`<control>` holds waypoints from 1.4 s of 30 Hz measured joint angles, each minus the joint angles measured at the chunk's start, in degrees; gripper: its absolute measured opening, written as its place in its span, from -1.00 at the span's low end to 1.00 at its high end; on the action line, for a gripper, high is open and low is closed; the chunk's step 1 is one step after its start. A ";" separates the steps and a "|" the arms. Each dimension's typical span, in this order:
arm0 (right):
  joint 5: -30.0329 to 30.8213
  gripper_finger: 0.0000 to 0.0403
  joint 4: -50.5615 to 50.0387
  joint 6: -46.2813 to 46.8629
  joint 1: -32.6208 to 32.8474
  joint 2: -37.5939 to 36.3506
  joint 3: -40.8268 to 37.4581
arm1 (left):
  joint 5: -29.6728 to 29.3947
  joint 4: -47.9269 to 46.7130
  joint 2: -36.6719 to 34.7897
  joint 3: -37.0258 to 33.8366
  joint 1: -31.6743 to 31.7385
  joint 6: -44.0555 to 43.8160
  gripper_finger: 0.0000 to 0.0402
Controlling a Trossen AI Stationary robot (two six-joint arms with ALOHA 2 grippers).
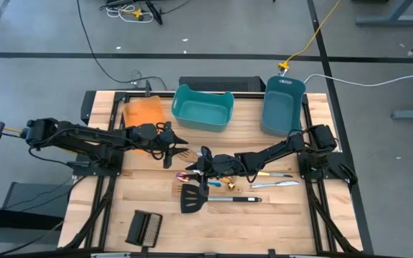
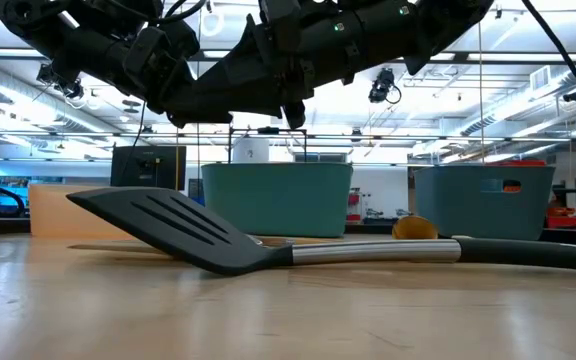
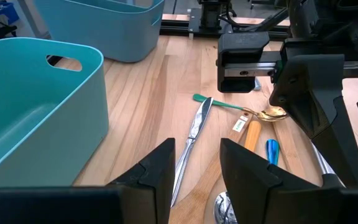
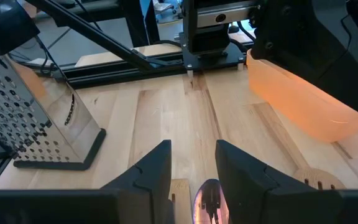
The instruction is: Pick & Place Kitchen Items
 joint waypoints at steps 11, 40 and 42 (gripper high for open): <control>-0.01 -0.32 0.54 -0.01 0.02 0.00 0.00 | -0.02 1.90 0.00 0.00 0.00 -0.02 -0.34; -2.43 -0.32 -2.85 -3.98 -0.09 -0.19 0.04 | -2.86 -13.40 -0.20 0.00 -6.50 -6.42 -0.34; -2.44 -0.33 -7.81 -3.66 -0.49 -0.98 0.04 | -3.84 -15.14 -0.20 -0.02 -7.40 -7.34 -0.34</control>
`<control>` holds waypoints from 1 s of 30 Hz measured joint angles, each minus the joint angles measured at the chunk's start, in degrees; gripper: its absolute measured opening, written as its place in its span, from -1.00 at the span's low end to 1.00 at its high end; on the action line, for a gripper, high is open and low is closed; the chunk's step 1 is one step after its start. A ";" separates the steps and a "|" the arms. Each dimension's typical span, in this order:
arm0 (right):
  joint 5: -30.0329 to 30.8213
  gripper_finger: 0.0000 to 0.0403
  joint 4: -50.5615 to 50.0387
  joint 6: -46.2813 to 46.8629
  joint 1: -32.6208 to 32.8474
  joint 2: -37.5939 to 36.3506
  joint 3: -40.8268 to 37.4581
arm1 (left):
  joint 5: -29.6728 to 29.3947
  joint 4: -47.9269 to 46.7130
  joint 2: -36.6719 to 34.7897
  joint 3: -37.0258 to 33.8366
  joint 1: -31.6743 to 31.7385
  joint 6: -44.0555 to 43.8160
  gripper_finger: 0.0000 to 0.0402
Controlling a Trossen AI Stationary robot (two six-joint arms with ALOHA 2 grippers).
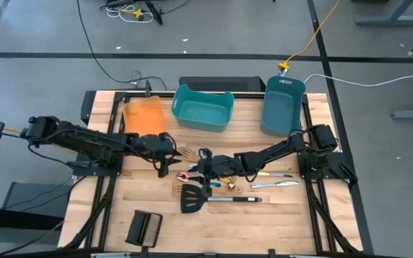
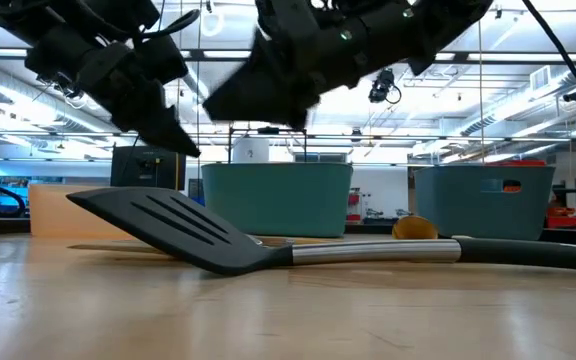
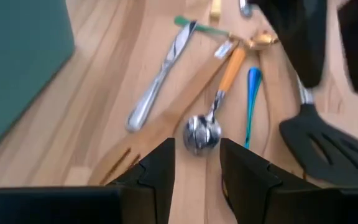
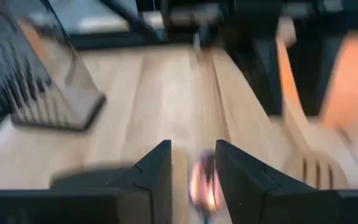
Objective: Pick & Place Kitchen Items
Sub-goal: Put the yellow knife into the green bin
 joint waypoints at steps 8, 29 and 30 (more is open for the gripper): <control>0.50 -0.44 -17.41 3.72 -1.50 -4.95 0.00 | -1.33 -7.53 0.00 0.00 -3.24 -4.35 -0.34; -3.46 -0.64 -59.57 9.92 -2.60 -8.75 -0.02 | -2.39 -6.60 -0.02 0.00 -6.41 -7.25 -0.34; -3.50 -0.64 -60.84 10.35 -2.60 -9.12 -0.02 | -2.39 -6.42 -0.02 0.00 -6.41 -7.24 -0.34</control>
